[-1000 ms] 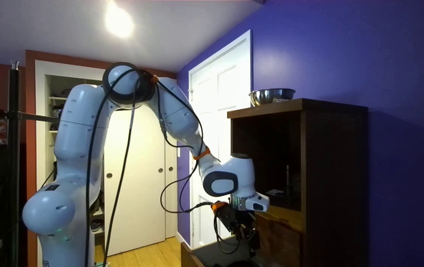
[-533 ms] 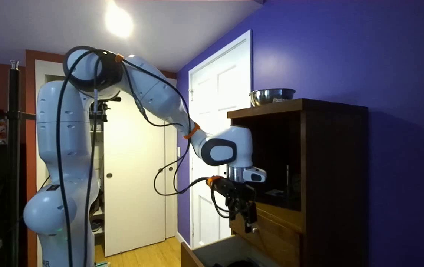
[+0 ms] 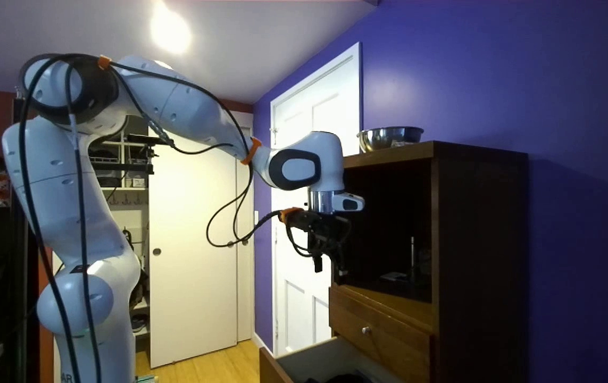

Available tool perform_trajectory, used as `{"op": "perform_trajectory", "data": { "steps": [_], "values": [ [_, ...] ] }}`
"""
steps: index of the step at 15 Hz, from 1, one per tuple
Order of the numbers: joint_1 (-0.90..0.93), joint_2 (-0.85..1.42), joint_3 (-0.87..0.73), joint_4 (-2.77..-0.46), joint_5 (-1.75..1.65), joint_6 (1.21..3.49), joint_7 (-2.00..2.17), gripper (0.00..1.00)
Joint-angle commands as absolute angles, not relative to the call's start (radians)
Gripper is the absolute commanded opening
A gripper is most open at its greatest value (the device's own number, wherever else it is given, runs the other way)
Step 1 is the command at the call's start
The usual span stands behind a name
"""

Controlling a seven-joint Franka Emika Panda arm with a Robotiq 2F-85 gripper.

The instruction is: Pick up the pink strap with chains and put it in the open drawer

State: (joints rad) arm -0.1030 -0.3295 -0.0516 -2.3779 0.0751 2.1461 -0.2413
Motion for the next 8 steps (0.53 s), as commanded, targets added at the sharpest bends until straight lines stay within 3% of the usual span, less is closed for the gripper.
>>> {"op": "perform_trajectory", "data": {
  "steps": [1, 8],
  "values": [
    [-0.088, -0.436, -0.079, -2.398, 0.046, 2.100, -0.235, 1.00],
    [-0.079, -0.489, -0.093, -2.388, 0.052, 2.084, -0.226, 1.00]
  ]
}}
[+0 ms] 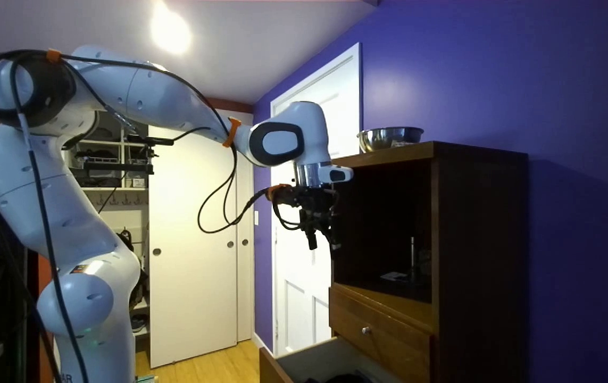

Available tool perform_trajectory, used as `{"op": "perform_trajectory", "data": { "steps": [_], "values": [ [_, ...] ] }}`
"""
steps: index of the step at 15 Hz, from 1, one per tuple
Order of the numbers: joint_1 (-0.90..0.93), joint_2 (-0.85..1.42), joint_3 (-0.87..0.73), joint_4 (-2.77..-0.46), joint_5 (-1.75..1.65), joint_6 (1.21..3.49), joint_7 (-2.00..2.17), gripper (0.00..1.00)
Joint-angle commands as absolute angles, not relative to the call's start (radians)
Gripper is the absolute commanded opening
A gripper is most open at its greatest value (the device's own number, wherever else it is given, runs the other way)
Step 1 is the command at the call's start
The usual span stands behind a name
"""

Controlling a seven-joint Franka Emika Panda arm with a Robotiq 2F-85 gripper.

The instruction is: Pick up the pink strap with chains and put it in the open drawer

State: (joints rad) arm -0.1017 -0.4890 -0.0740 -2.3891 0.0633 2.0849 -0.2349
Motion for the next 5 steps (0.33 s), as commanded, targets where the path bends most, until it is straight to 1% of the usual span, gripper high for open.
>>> {"op": "perform_trajectory", "data": {
  "steps": [1, 5],
  "values": [
    [-0.079, -0.497, -0.094, -2.392, 0.052, 2.083, -0.226, 1.00],
    [-0.079, -0.502, -0.094, -2.403, 0.052, 2.082, -0.226, 1.00]
  ]
}}
